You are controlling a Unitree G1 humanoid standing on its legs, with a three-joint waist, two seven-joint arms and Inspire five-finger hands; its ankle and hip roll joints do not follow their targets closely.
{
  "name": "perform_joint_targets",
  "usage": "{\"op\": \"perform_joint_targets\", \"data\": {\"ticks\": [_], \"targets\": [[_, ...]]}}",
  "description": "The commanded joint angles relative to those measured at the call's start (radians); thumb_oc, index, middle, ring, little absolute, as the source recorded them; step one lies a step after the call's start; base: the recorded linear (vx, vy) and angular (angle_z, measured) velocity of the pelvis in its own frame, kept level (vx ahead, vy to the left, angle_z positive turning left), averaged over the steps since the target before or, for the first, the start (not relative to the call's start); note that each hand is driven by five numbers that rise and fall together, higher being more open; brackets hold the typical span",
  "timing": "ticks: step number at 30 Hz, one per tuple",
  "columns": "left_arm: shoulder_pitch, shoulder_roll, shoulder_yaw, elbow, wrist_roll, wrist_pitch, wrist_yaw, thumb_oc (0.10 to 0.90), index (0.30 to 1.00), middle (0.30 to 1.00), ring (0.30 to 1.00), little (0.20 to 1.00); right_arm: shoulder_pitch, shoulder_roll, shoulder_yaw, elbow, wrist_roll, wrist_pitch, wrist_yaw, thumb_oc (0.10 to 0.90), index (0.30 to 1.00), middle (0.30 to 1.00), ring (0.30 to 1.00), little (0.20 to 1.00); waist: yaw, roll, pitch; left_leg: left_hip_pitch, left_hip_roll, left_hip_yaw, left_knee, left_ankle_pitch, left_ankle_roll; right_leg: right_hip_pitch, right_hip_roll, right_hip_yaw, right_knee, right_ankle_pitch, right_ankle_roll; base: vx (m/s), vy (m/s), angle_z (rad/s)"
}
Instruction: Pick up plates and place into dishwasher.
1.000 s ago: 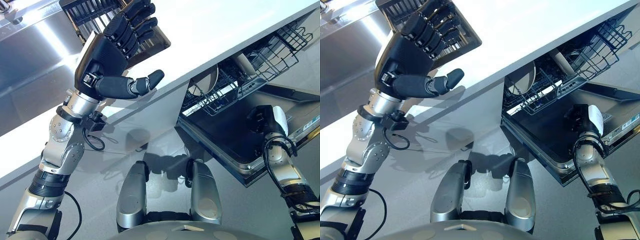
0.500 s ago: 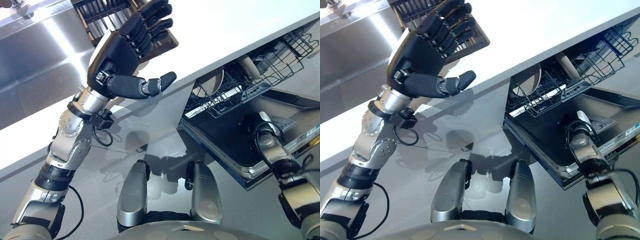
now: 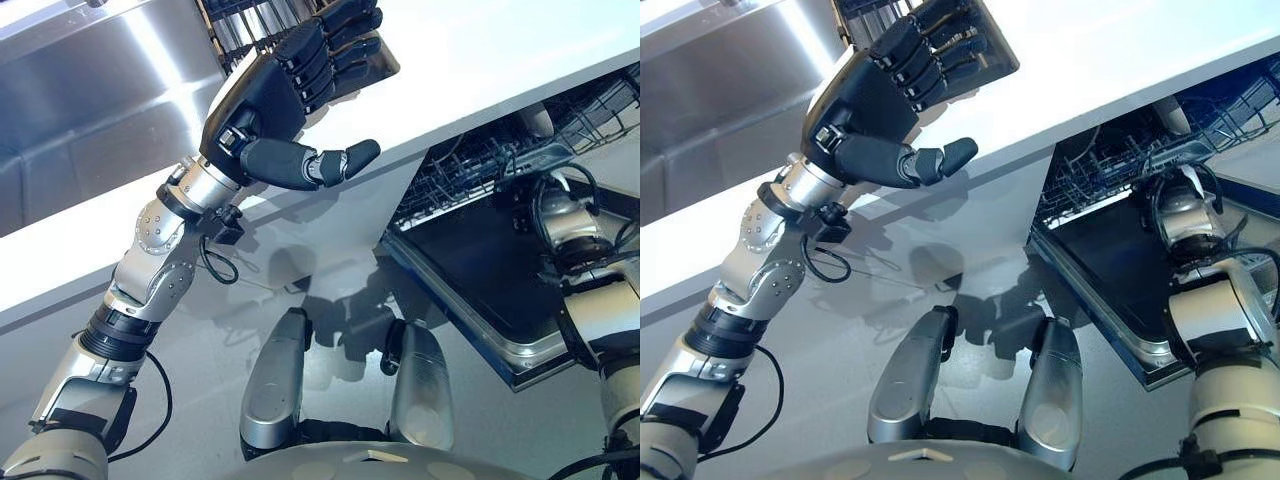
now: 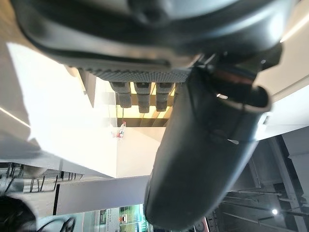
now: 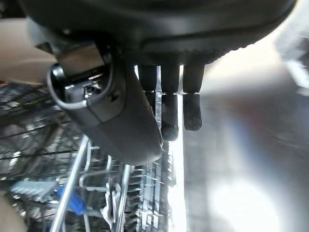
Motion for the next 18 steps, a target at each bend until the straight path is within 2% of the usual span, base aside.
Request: {"op": "perform_joint_targets", "data": {"ticks": [1,9,11,18], "targets": [[0.003,-0.003,0.054,-0.021,-0.064,-0.084,-0.01,0.8,0.9,0.9,0.9,0.9,-0.233,-0.082,0.029,-0.07,0.009,-0.089,-0.109,0.1,0.3,0.3,0.3,0.2,0.054,-0.011,-0.042,0.009,-0.014,0.005,-0.018,0.032,0.097,0.092,0.025,-0.037,0.08,-0.038,-0.097,0.0,0.0,0.0],[-0.01,-0.01,0.054,-0.004,-0.072,-0.071,-0.016,0.8,0.9,0.9,0.9,0.9,-0.251,-0.096,0.04,-0.091,-0.017,-0.097,-0.099,0.1,0.3,0.3,0.3,0.2,0.054,-0.032,-0.061,0.038,-0.008,0.006,-0.006,0.006,0.101,0.141,0.024,-0.042,0.059,-0.045,-0.099,0.04,0.011,0.01],[-0.015,-0.008,0.05,0.003,-0.078,-0.072,-0.019,0.8,0.9,0.9,0.9,0.9,-0.242,-0.093,0.034,-0.09,-0.032,-0.076,-0.084,0.1,0.3,0.3,0.3,0.2,0.053,-0.032,-0.062,0.038,-0.01,0.008,0.0,0.004,0.101,0.141,0.021,-0.042,0.061,-0.044,-0.098,0.0,0.0,0.0],[-0.041,-0.004,0.031,0.008,-0.092,-0.098,-0.041,0.8,0.9,0.9,0.9,0.9,-0.186,-0.087,0.028,-0.052,-0.062,-0.082,-0.041,0.1,0.3,0.3,0.3,0.2,0.041,-0.034,-0.061,0.043,-0.008,0.02,-0.005,0.0,0.11,0.139,0.018,-0.033,0.052,-0.036,-0.092,-0.04,0.028,0.01]]}}
